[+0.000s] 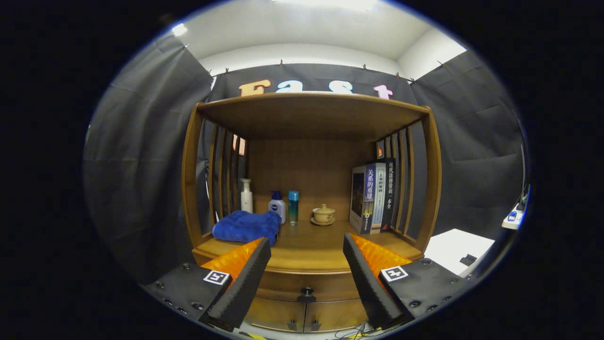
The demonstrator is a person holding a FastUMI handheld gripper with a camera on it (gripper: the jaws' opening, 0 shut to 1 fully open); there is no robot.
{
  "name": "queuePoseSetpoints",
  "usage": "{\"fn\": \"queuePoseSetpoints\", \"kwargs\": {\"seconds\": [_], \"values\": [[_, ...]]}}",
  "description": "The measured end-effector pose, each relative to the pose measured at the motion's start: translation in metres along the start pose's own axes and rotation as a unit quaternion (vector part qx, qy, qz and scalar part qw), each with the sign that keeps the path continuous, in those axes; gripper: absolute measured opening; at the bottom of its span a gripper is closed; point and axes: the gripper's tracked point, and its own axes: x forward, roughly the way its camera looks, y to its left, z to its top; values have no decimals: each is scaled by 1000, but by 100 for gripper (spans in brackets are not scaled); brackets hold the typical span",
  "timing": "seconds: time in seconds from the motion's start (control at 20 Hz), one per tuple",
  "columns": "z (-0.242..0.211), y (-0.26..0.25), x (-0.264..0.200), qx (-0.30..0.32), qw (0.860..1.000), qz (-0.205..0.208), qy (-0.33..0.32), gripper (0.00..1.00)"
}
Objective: Pull open the drawer, take out the items inside it, and place them on the countertop above the cabinet.
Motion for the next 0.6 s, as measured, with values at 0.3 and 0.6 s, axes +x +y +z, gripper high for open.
{"fn": "queuePoseSetpoints", "kwargs": {"seconds": [0.3,0.6], "values": [[-47,11,7,12,1000,8,6,100],[-102,5,18,6,1000,-1,28,100]]}}
